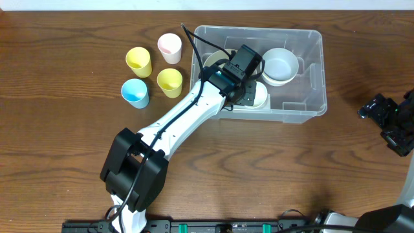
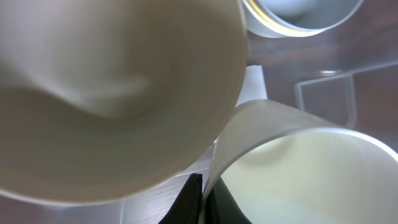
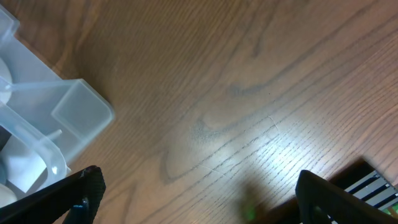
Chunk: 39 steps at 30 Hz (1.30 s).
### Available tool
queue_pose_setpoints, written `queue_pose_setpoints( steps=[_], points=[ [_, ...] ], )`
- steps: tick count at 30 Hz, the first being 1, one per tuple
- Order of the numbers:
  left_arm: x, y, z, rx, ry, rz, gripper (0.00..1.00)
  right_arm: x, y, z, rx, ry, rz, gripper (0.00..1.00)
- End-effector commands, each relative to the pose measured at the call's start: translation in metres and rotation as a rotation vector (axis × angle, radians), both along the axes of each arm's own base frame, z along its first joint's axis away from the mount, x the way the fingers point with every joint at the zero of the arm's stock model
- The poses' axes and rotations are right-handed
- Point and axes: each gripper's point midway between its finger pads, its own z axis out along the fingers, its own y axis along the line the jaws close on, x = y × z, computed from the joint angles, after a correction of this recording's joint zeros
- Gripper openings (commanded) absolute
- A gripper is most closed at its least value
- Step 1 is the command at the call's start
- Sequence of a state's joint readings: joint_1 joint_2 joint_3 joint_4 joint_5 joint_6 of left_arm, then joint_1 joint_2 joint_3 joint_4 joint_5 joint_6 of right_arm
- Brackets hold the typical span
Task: Pack container
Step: 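Carry the cream cup over the container and lower it inside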
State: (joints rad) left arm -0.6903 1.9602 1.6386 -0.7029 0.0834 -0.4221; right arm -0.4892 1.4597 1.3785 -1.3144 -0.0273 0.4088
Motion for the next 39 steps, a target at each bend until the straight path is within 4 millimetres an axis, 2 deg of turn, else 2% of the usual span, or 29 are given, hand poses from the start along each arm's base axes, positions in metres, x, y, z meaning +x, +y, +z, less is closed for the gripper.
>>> queue_pose_setpoints(
  steps=[1,7,12,18,25,34,39],
  points=[
    [0.013,0.017,0.005,0.081,-0.059,0.045,0.06,0.0,-0.002,0.0,-0.003,-0.001,0.008,0.99],
    [0.018,0.028,0.005,0.11,-0.069,0.073,0.06,0.0,-0.001,0.0,-0.003,-0.001,0.008,0.99],
    [0.02,0.03,0.005,0.108,-0.069,0.077,0.06,0.0,-0.002,0.0,-0.003,-0.001,0.008,0.99],
    [0.016,0.026,0.004,0.109,-0.067,0.065,0.06,0.0,-0.002,0.0,-0.003,-0.001,0.008,0.99],
    [0.002,0.014,0.0,0.122,-0.053,0.025,0.06,0.0,-0.001,0.0,-0.003,-0.001,0.008,0.99],
    [0.002,0.013,0.0,0.123,-0.054,0.023,0.06,0.0,-0.002,0.0,-0.003,-0.001,0.008,0.99],
    [0.002,0.013,-0.01,0.138,-0.037,0.022,0.06,0.0,-0.002,0.0,-0.003,-0.001,0.008,0.99]
  ],
)
